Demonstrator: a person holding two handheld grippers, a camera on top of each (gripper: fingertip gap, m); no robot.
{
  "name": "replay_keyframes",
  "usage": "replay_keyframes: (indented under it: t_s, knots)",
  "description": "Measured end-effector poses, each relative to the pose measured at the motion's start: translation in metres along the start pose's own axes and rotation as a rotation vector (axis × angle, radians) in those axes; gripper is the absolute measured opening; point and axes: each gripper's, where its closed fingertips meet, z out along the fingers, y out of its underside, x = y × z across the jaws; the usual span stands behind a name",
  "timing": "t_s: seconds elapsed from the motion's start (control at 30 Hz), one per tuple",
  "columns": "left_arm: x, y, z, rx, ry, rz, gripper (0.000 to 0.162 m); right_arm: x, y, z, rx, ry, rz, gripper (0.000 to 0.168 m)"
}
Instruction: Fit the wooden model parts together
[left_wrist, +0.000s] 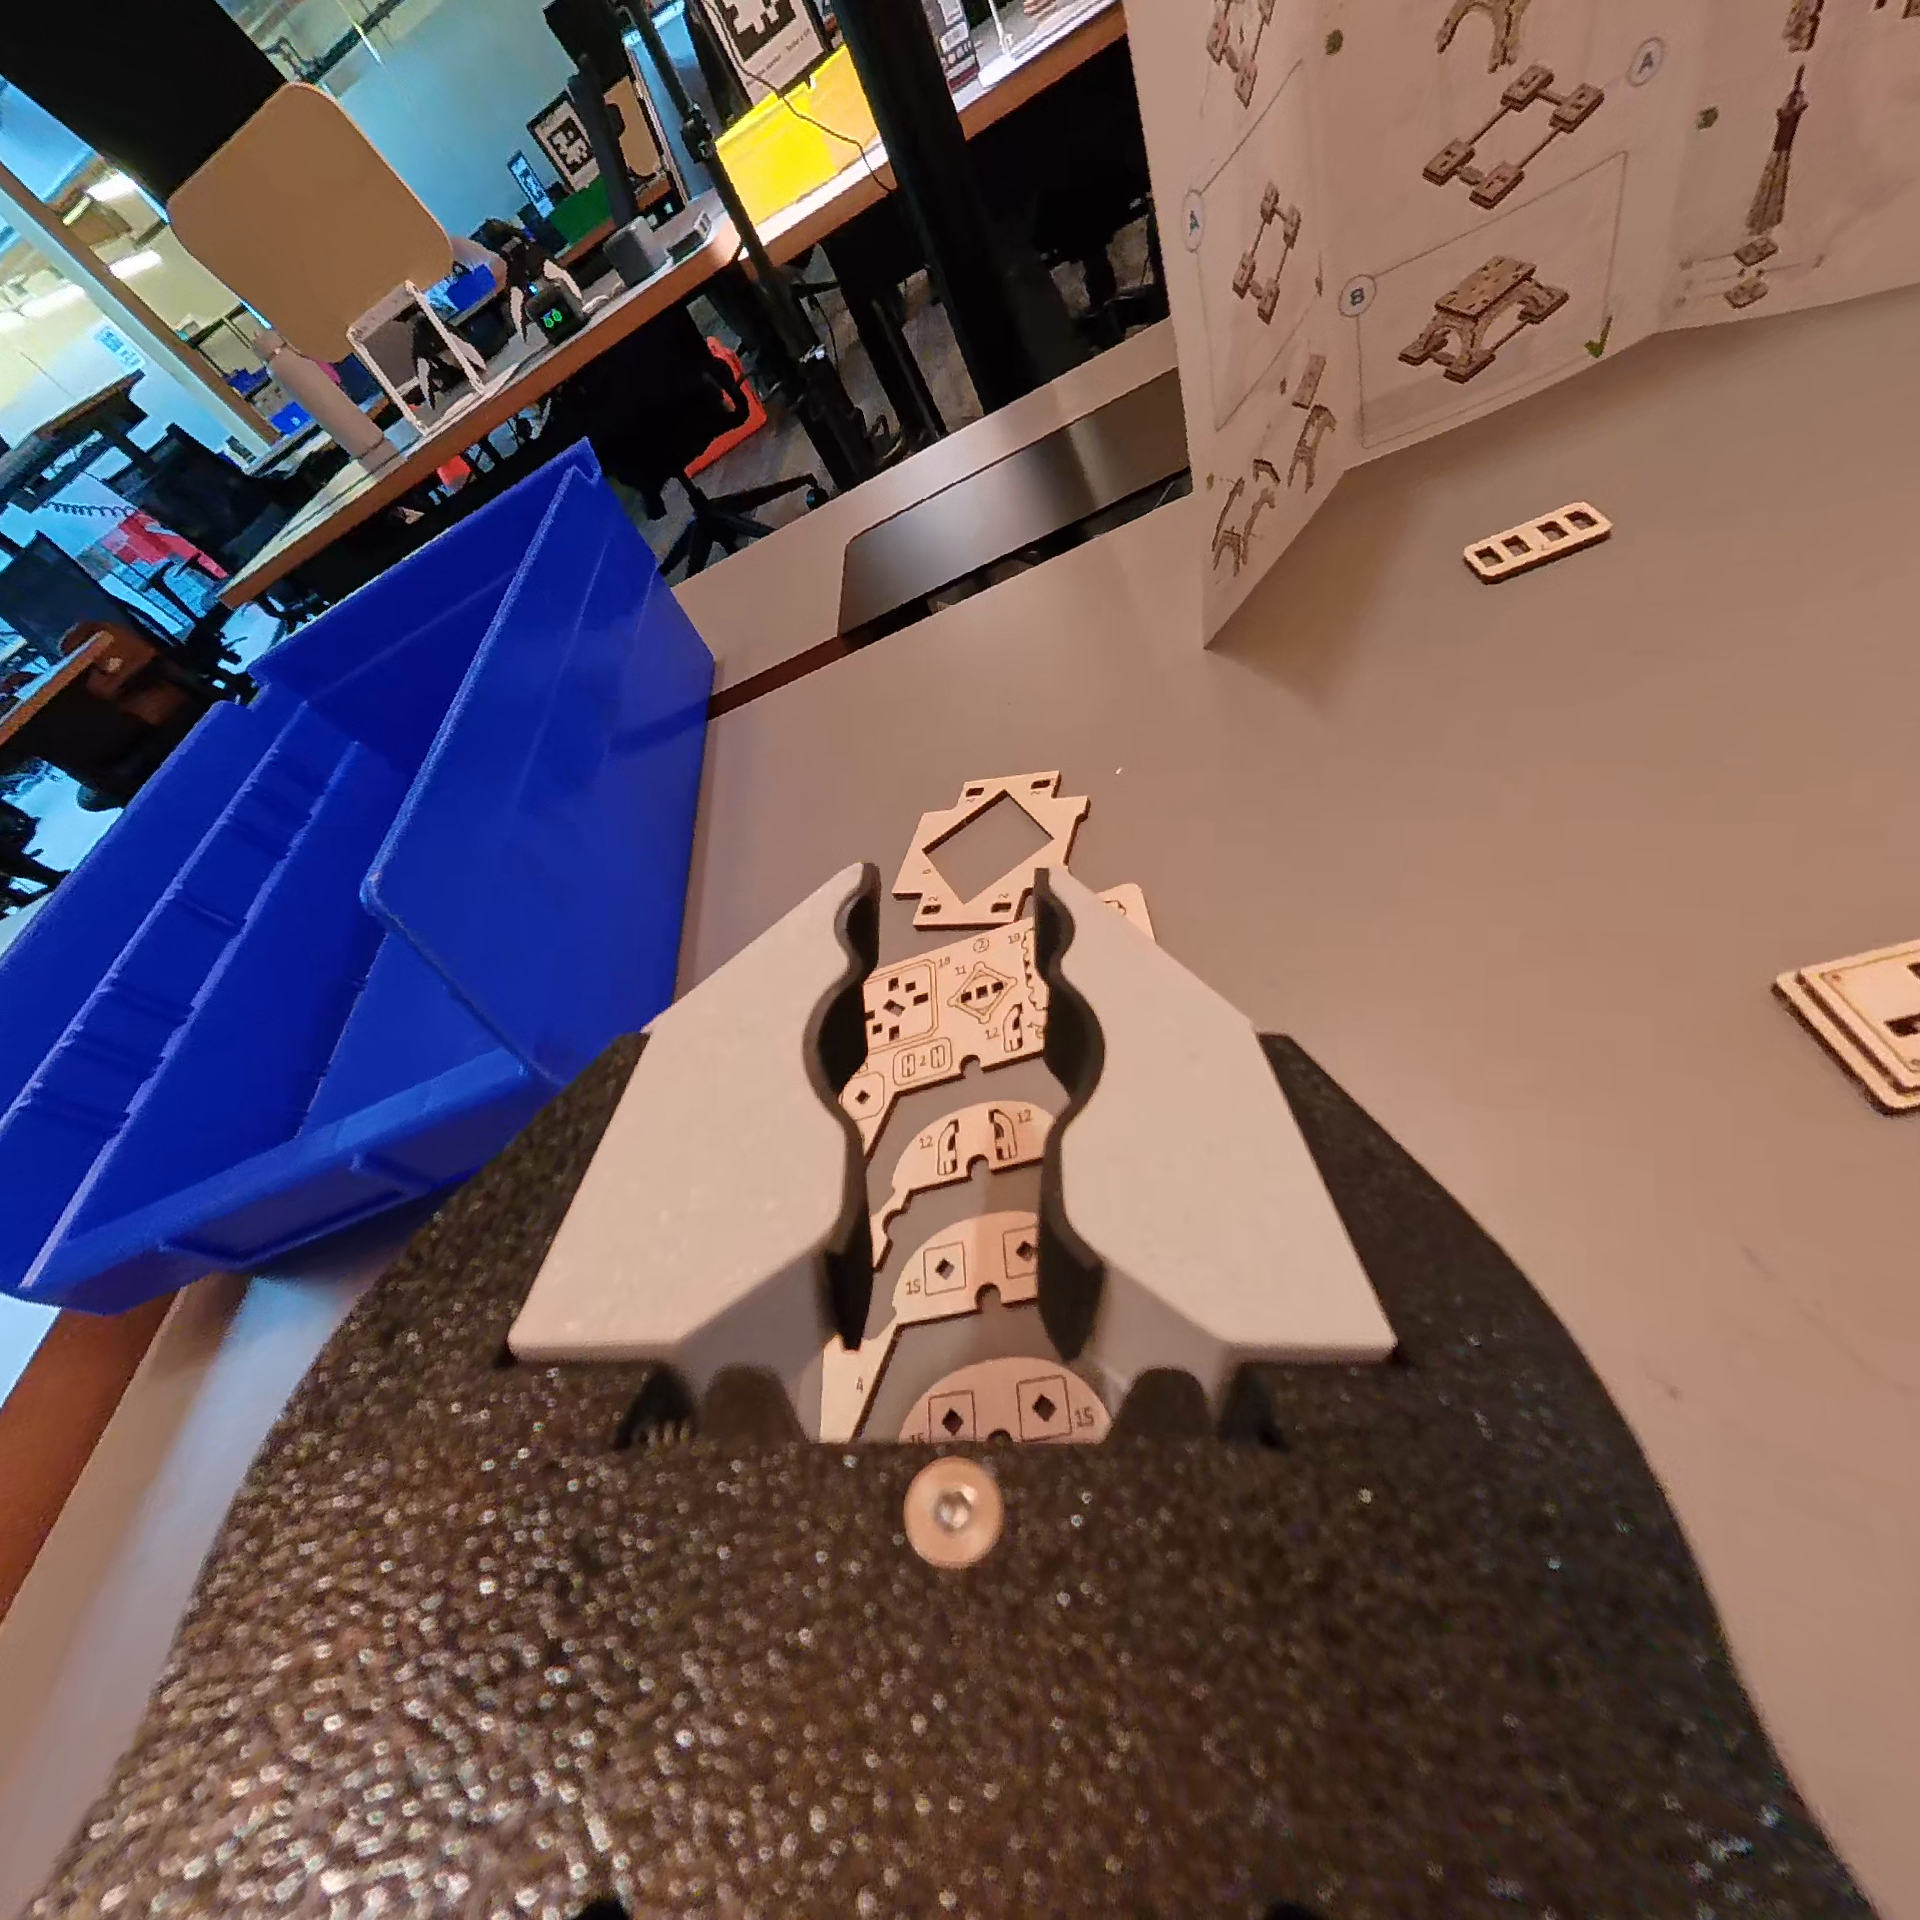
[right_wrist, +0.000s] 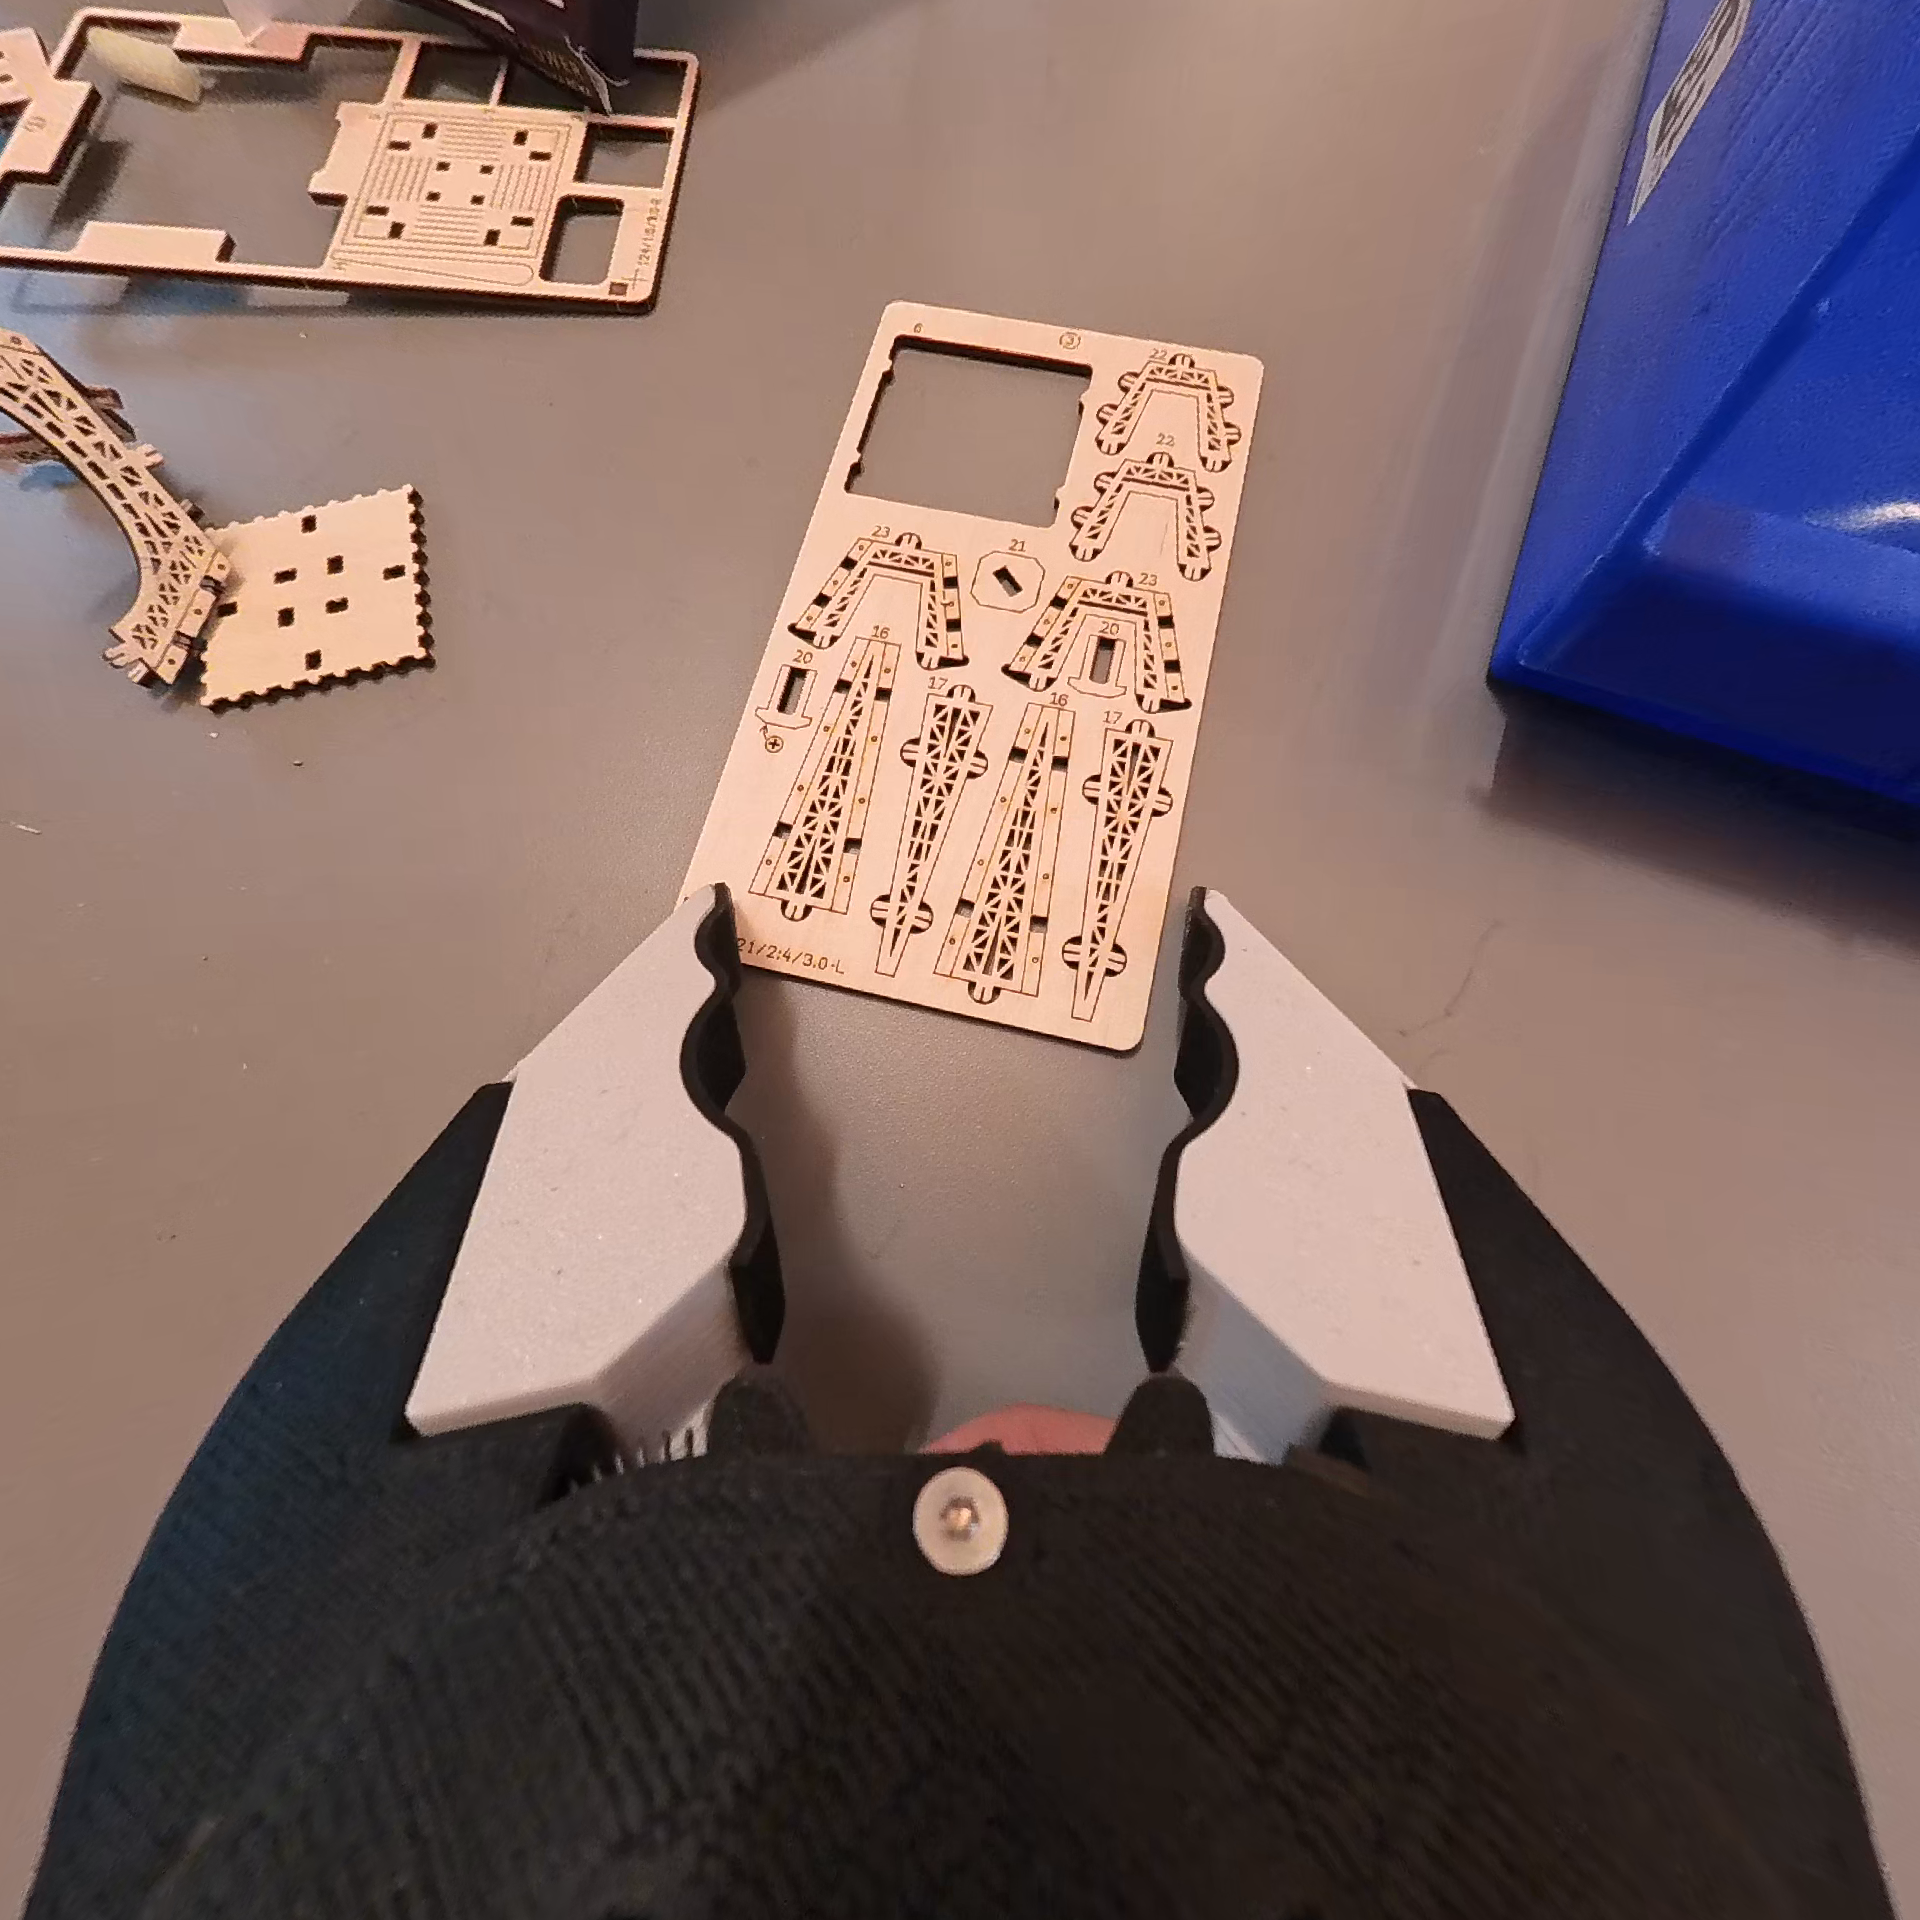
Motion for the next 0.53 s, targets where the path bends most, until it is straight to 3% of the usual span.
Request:
replay_keyframes:
  t_s: [0.03,0.53]
  knots:
    - [0.0003,0.0001,0.0002,0.000,0.000,0.004,0.026,0.0000,-0.0001,0.0001,0.000,0.000,0.000,0.084]
    - [0.0028,0.0005,0.0008,-0.002,0.007,0.017,0.024,0.0000,-0.0001,0.0003,0.000,0.000,0.000,0.084]
